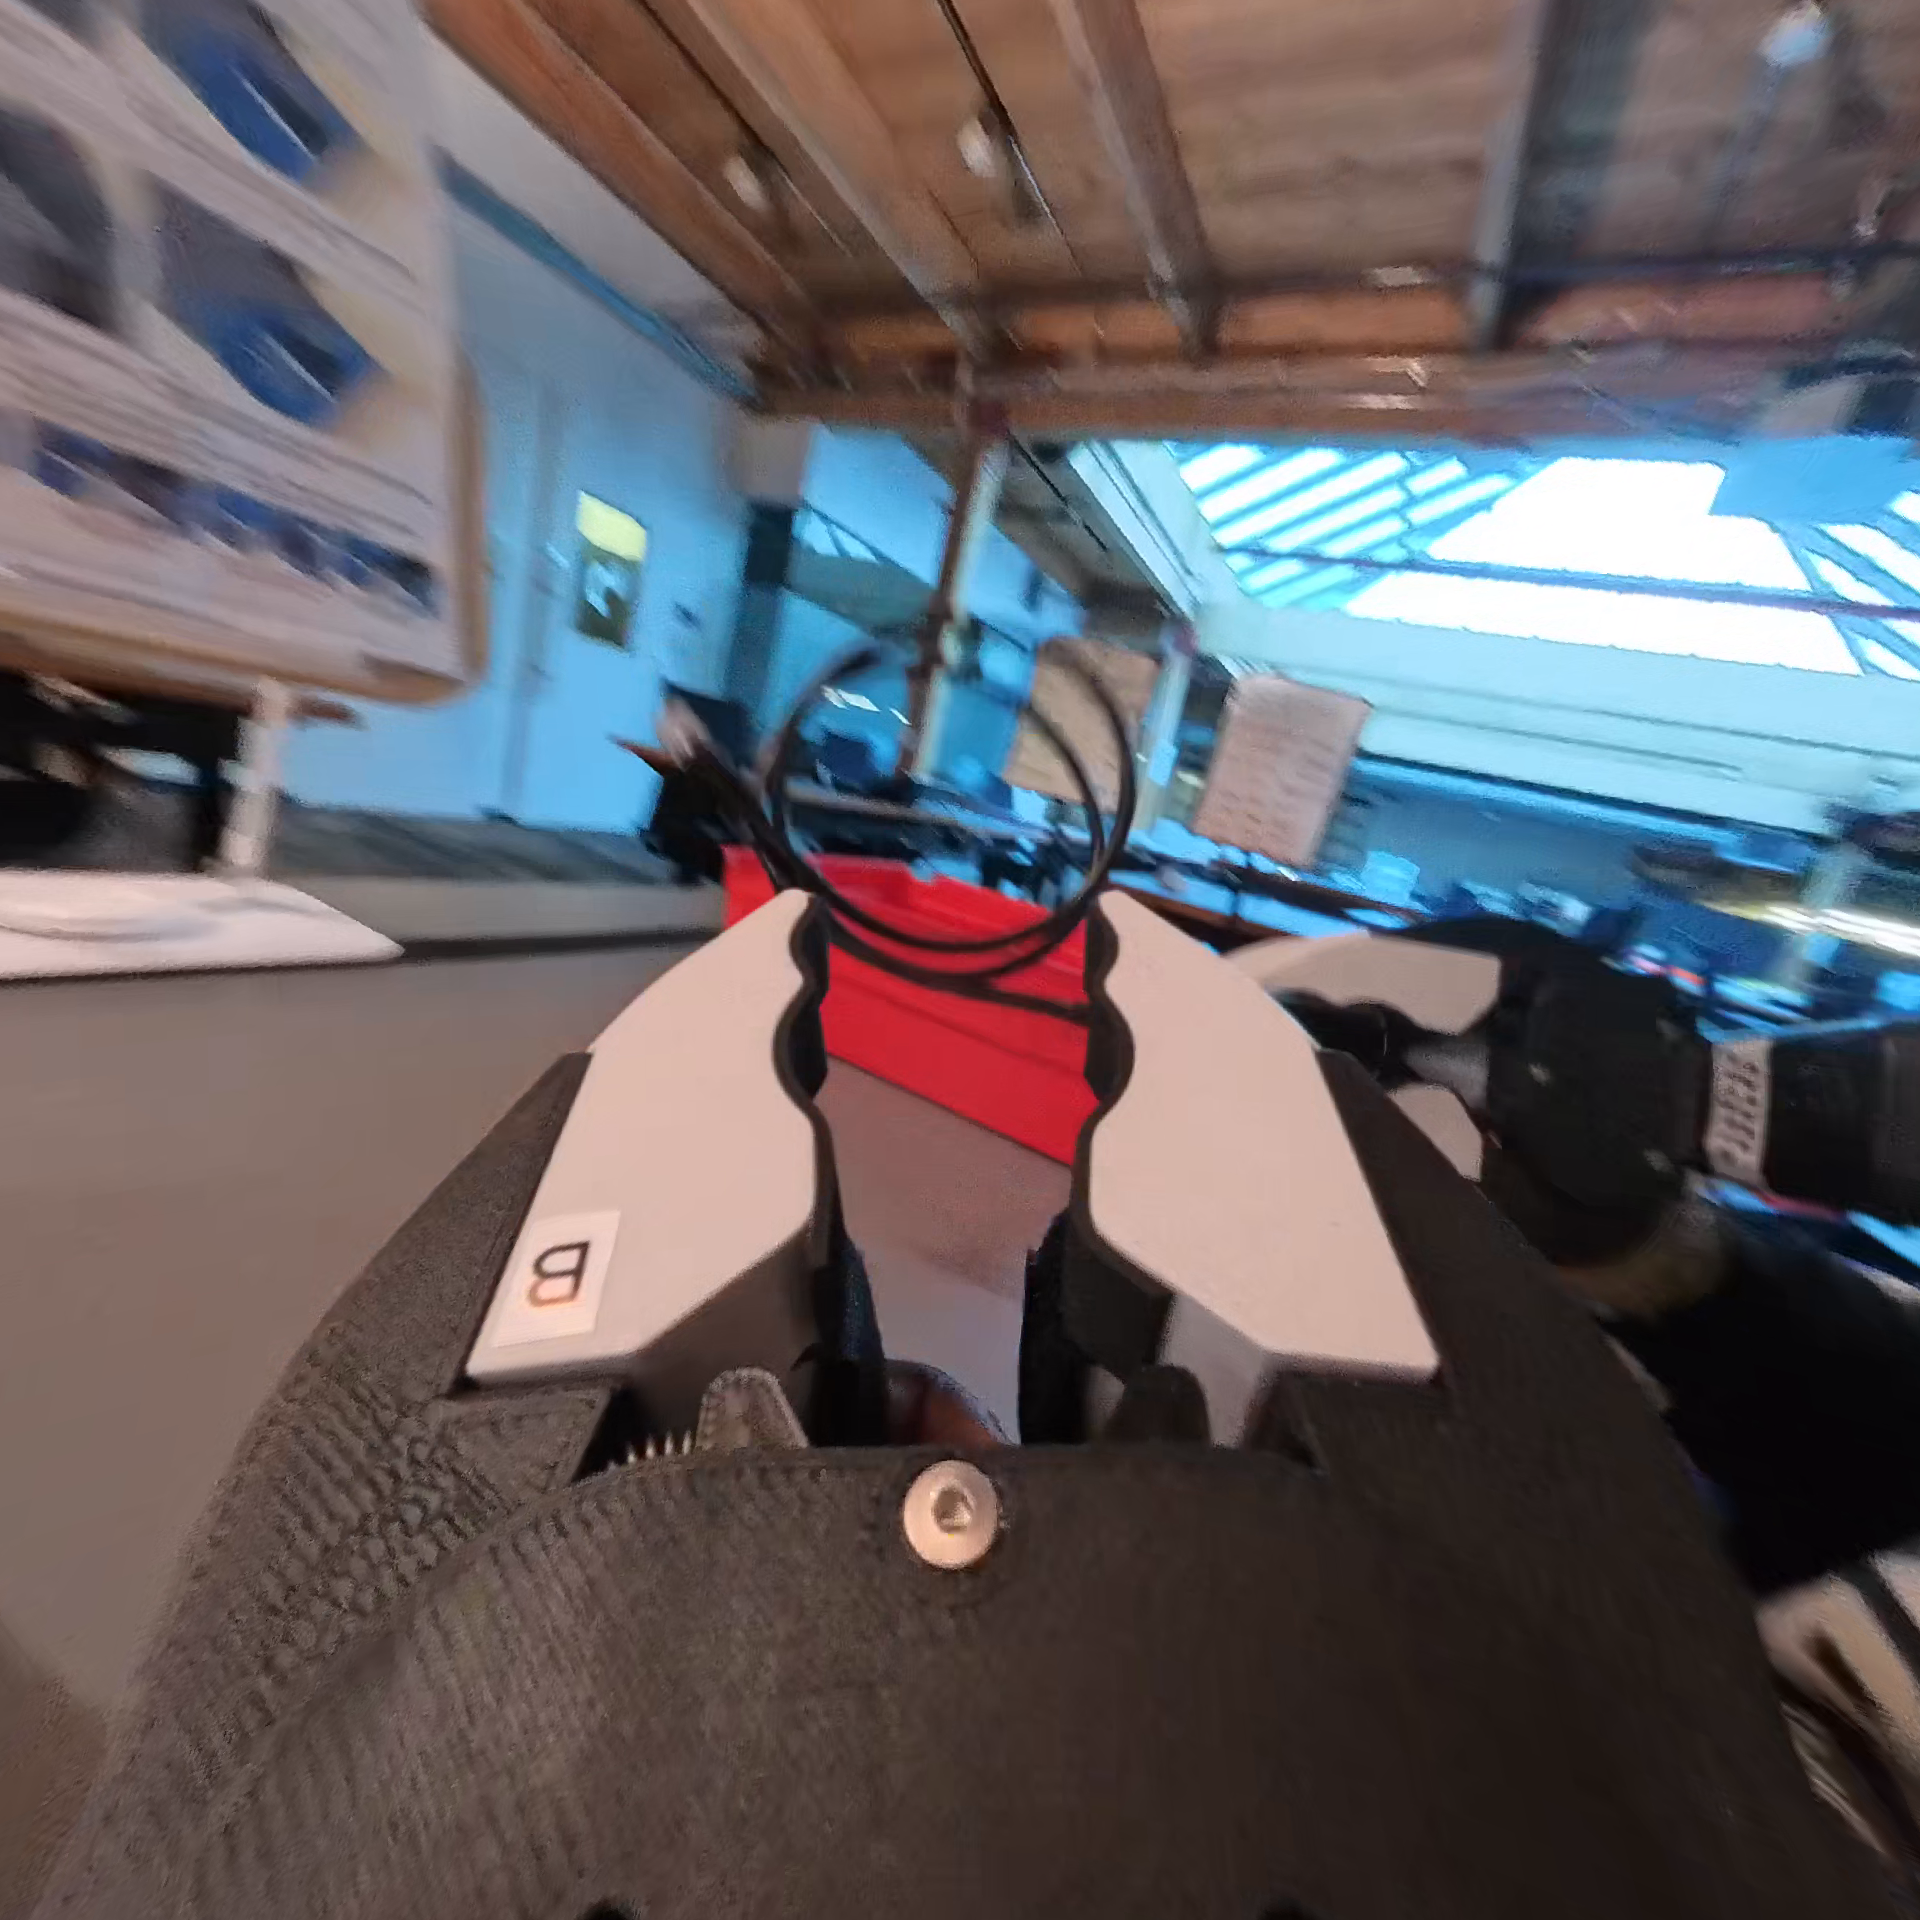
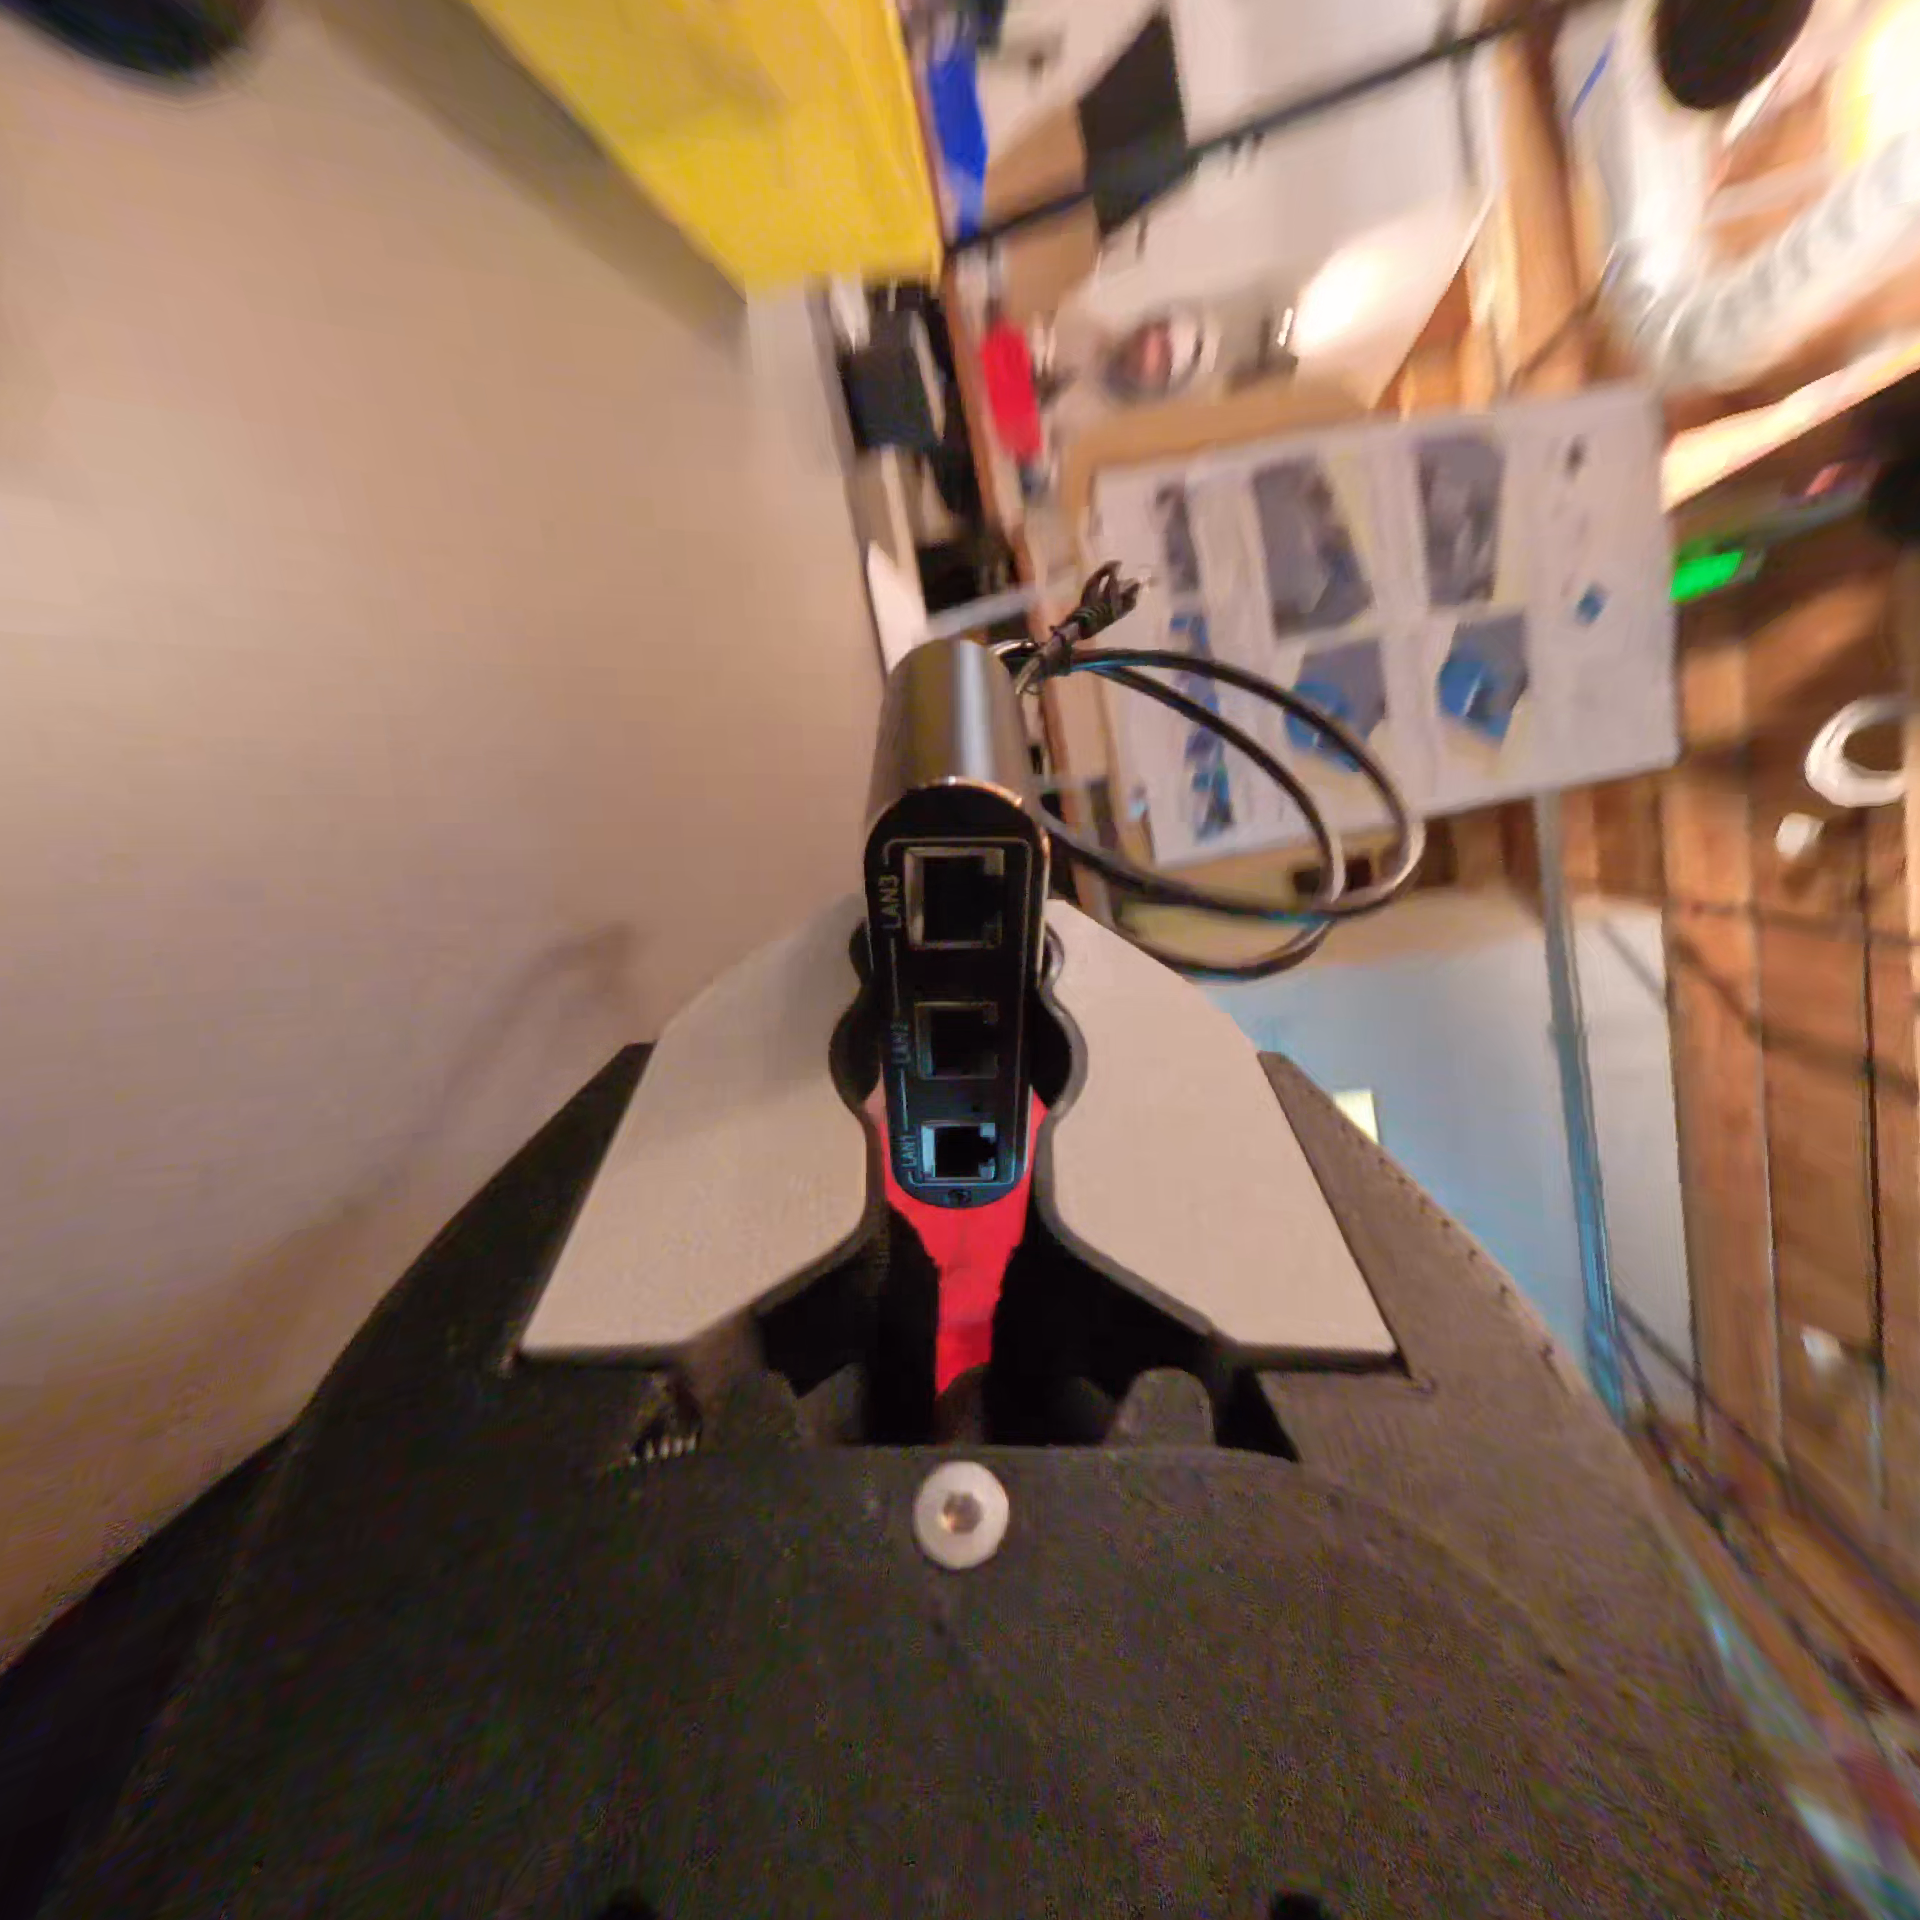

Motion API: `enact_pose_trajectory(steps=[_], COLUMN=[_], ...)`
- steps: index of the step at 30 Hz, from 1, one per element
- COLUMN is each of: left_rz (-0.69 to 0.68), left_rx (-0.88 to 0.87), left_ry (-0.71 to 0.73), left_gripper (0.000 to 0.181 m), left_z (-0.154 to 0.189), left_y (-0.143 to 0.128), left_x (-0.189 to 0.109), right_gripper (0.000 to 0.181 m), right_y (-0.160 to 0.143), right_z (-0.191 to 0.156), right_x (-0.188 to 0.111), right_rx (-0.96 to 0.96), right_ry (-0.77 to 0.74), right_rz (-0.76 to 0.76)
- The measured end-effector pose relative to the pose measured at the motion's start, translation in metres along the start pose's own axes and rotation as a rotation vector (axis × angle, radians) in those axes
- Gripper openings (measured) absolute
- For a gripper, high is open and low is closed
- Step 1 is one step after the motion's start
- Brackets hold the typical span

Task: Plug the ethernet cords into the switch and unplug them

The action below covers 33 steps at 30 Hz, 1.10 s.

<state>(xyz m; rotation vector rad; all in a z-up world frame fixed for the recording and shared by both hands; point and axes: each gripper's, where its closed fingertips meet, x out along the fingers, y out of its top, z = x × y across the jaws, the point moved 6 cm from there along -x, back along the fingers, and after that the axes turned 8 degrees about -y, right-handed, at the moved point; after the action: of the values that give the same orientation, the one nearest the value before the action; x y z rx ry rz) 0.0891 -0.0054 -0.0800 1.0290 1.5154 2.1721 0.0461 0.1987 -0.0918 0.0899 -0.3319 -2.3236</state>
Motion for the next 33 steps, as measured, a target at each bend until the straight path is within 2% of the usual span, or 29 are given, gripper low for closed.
enact_pose_trajectory(steps=[4,7,11,14,19,22,24,27,30,33], left_rz=[0.052,0.03,0.04,0.032,0.018,0.009,0.003,-0.001,-0.002,-0.011], left_rx=[0.129,0.121,0.122,0.124,0.13,0.135,0.137,0.147,0.146,0.135], left_ry=[0.068,0.056,0.065,0.07,0.071,0.069,0.068,0.072,0.074,0.069], left_gripper=[0.043,0.042,0.04,0.04,0.039,0.039,0.039,0.038,0.038,0.038], left_z=[0.0,0.002,0.001,0.0,0.001,0.001,0.002,0.002,0.001,0.001], left_y=[0.008,0.004,0.005,0.005,0.003,0.002,0.001,0.001,0.001,0.0], left_x=[-0.005,-0.003,-0.005,-0.005,-0.004,-0.004,-0.003,-0.003,-0.003,-0.003], right_gripper=[0.024,0.024,0.024,0.024,0.024,0.025,0.026,0.031,0.039,0.06], right_y=[-0.012,-0.013,-0.014,-0.02,-0.032,-0.038,-0.038,-0.036,-0.035,-0.033], right_z=[-0.018,-0.035,-0.056,-0.06,-0.064,-0.071,-0.072,-0.07,-0.063,-0.054], right_x=[0.013,0.02,0.026,0.024,0.004,-0.008,-0.009,-0.009,-0.013,-0.021], right_rx=[-0.07,-0.148,-0.207,-0.302,-0.417,-0.419,-0.379,-0.21,-0.012,0.225], right_ry=[0.066,0.109,0.201,0.229,0.272,0.284,0.275,0.325,0.433,0.603], right_rz=[-0.281,-0.414,-0.501,-0.533,-0.59,-0.641,-0.64,-0.617,-0.604,-0.549])
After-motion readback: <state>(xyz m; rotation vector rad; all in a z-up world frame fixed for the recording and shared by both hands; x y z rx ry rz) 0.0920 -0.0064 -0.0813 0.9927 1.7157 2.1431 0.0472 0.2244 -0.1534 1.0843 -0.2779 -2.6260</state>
